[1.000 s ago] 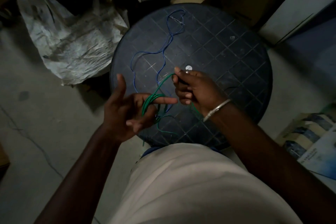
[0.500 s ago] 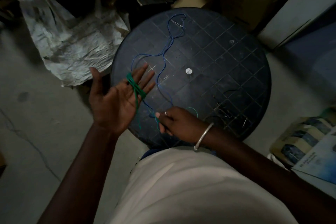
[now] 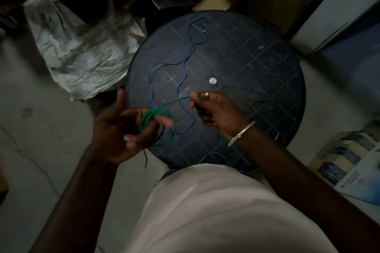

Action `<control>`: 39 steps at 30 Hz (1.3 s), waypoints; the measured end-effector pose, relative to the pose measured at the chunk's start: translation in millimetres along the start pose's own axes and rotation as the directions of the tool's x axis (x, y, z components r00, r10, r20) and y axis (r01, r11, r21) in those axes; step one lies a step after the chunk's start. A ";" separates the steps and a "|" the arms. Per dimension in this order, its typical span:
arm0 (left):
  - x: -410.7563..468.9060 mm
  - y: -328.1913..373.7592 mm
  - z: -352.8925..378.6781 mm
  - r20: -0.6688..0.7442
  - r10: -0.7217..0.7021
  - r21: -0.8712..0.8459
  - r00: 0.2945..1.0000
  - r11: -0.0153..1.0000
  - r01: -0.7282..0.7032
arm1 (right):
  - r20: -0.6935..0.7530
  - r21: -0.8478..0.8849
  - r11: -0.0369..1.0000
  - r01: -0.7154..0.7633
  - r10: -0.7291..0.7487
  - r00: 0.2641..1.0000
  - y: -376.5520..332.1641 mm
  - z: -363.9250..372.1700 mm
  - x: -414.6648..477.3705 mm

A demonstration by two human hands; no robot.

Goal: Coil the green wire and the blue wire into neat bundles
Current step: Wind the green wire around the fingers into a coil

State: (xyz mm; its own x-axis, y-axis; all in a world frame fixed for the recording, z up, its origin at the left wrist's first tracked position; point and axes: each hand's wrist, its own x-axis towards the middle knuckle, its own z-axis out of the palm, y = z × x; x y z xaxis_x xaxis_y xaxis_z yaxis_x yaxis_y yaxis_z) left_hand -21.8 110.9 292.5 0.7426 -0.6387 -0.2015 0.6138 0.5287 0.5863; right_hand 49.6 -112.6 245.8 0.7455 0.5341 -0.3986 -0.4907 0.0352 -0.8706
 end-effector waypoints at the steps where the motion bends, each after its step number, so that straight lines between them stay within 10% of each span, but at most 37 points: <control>1: 2.0 -0.3 3.5 0.040 0.083 -0.137 0.996 0.988 -0.076 | -0.008 -0.041 0.999 -0.019 0.019 1.000 4.6 5.2 0.5; 5: 10.8 6.6 9.9 -0.051 0.321 -0.299 0.946 0.899 -0.321 | 0.020 -0.283 0.958 -0.053 0.061 0.998 28.6 24.6 -9.2; 8: 18.2 8.0 -2.9 -0.345 0.405 0.098 0.847 0.913 -0.397 | 0.139 -0.409 0.912 0.006 0.056 0.989 33.4 29.0 -21.7; 13: 12.6 -5.9 -29.3 -0.550 0.417 0.759 0.723 0.611 0.225 | 0.098 -0.192 0.981 0.040 -0.021 0.995 6.8 24.6 -24.4; 17: 4.9 -5.3 -19.0 -0.537 0.179 0.674 0.824 0.679 0.292 | 0.083 0.065 0.998 0.014 -0.020 0.996 -3.6 8.3 -13.3; 20: 0.2 5.4 -7.2 -0.449 0.031 0.376 0.893 0.913 0.158 | -0.028 0.200 0.980 -0.007 0.013 1.000 -0.7 -3.1 -4.2; 26: 9.5 7.8 10.4 -0.092 0.273 -0.374 0.958 0.882 -0.287 | -0.021 -0.043 0.994 -0.099 0.099 0.995 15.2 10.3 -2.5; 30: 22.8 9.7 9.8 -0.282 0.372 -0.108 0.884 0.904 -0.415 | 0.098 -0.359 0.933 0.007 0.031 0.995 19.9 27.1 -13.0; 33: 26.7 0.5 -3.8 -0.524 0.402 0.419 0.751 0.889 -0.184 | 0.107 -0.369 0.927 0.057 -0.019 0.994 11.1 30.0 -19.4; 37: 18.8 -10.1 -21.9 -0.535 0.430 0.845 0.727 0.267 0.464 | -0.017 -0.194 0.980 0.047 -0.052 0.999 -4.7 21.9 -17.8; 39: 13.2 -6.1 -23.6 -0.616 0.316 0.777 0.721 0.392 0.492 | -0.049 -0.030 0.999 0.028 -0.029 0.998 -7.8 14.5 -15.5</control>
State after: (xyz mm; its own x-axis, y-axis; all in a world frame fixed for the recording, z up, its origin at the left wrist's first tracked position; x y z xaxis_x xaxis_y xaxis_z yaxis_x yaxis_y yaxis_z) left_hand -9.4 112.4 267.8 0.8948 0.0507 -0.4435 0.3978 -0.5413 0.7408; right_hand 35.3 -108.8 262.9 0.7806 0.4912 -0.3865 -0.4559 0.0244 -0.8897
